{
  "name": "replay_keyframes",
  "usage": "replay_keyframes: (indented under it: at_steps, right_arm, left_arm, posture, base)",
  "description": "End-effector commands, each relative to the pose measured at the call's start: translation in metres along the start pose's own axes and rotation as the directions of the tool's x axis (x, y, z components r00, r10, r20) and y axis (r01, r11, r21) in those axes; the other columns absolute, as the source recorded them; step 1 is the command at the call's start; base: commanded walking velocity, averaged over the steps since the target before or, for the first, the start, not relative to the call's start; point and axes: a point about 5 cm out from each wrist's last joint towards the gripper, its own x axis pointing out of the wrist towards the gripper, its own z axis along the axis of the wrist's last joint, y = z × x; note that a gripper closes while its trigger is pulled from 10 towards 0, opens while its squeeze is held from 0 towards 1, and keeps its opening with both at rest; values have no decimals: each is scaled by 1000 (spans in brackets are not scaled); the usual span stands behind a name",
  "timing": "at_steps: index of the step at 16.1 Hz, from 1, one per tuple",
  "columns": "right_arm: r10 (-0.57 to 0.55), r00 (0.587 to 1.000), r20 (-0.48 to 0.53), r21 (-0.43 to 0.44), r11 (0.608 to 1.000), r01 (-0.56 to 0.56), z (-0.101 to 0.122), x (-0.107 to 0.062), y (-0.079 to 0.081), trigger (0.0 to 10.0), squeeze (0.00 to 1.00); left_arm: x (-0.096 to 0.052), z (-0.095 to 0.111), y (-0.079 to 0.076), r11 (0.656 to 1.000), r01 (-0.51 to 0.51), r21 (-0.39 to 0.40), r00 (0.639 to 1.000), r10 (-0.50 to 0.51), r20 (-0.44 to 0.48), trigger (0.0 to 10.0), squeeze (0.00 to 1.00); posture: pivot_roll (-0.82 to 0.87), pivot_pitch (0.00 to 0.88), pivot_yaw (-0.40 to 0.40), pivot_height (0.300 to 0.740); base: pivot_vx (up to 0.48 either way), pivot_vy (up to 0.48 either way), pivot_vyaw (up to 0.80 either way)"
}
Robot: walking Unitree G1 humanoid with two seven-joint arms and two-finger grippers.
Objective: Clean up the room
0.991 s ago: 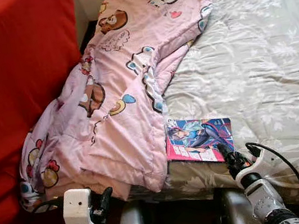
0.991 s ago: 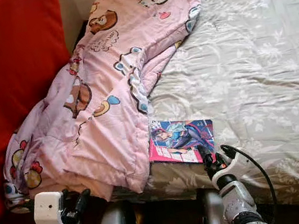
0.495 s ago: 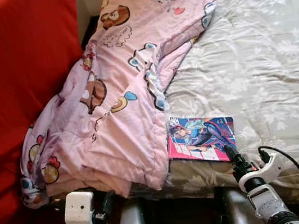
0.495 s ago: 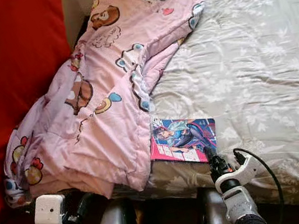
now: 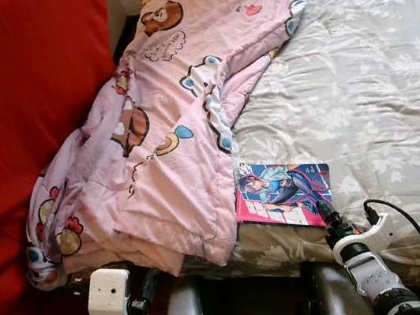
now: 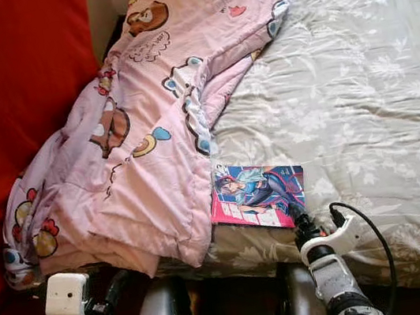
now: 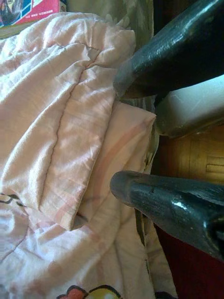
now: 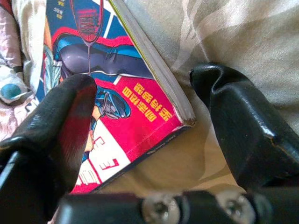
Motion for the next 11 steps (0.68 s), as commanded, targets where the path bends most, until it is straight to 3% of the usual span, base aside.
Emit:
replay_keyframes:
  at_steps: [1, 5, 10, 11]
  right_arm:
    - [-113, 987, -111, 53, 991, 119, -29, -11, -18, 10000, 0]
    - [-93, 964, -249, -53, 995, 82, -49, -9, -9, 10000, 0]
    - [-47, 965, -259, -76, 997, 29, -47, -7, -4, 10000, 0]
    - [-51, 963, -264, -83, 996, 30, -47, -7, -5, 5843, 0]
  left_arm:
    - [-5, -2, 5, 1000, -14, 14, 1000, 14, -24, 10000, 0]
    - [-3, -1, 7, 999, -20, 25, 1000, 21, -21, 10000, 0]
    - [-3, -2, 4, 999, -15, 31, 1000, 16, -21, 10000, 0]
    - [-3, -2, 4, 999, -14, 33, 1000, 14, -21, 10000, 0]
  posture:
    - [293, 271, 104, 587]
    - [294, 269, 98, 587]
    - [287, 264, 91, 587]
    - [287, 264, 91, 587]
  base:
    - [0, 0, 0]
    - [0, 0, 0]
    - [0, 0, 0]
    - [0, 0, 0]
